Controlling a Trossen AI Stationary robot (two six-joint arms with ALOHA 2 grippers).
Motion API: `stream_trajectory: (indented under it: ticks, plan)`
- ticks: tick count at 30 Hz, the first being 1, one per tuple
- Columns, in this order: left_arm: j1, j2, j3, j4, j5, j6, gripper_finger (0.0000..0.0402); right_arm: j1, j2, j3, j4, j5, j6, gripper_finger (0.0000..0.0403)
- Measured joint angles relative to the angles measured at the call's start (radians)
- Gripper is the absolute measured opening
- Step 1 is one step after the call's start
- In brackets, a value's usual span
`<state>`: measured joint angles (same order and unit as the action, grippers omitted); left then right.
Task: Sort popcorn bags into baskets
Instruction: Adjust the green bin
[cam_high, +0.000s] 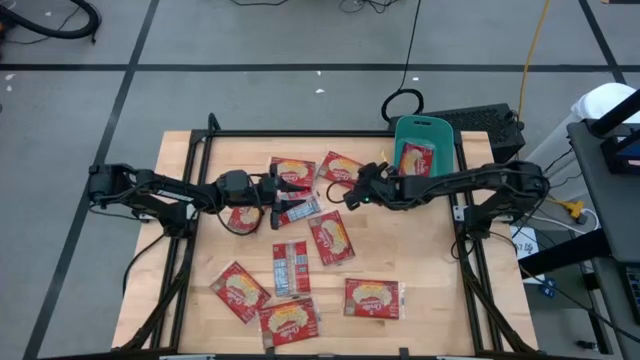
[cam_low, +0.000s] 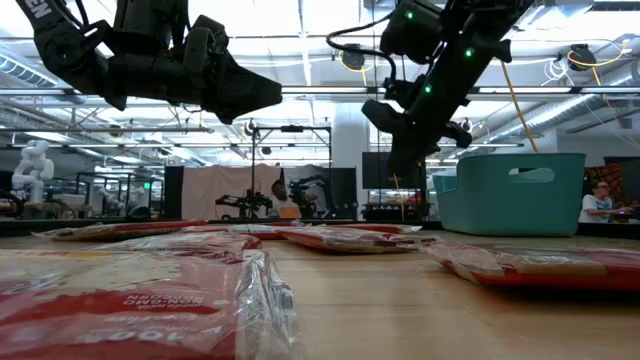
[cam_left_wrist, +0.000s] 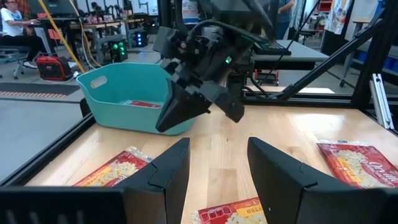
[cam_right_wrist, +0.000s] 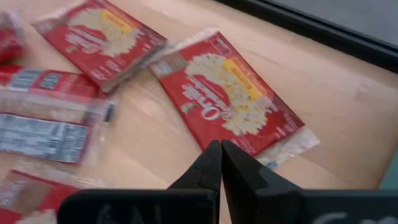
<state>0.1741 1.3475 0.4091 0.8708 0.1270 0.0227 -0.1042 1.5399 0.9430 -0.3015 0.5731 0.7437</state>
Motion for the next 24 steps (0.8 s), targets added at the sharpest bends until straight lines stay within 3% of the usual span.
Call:
stream_trajectory:
  ticks: [10, 20, 24]
  plan:
    - [0.000, 0.000, 0.000, -0.014, 0.000, -0.002, 0.0166, -0.001, 0.001, -0.075, -0.022, -0.003, 0.059, 0.0001]
    - [0.000, 0.000, 0.000, -0.013, 0.000, -0.002, 0.0166, -0.026, 0.001, -0.076, -0.039, -0.002, 0.003, 0.0000]
    - [0.000, 0.000, 0.000, -0.005, -0.006, -0.002, 0.0166, -0.041, -0.022, -0.068, 0.071, -0.021, -0.051, 0.0000]
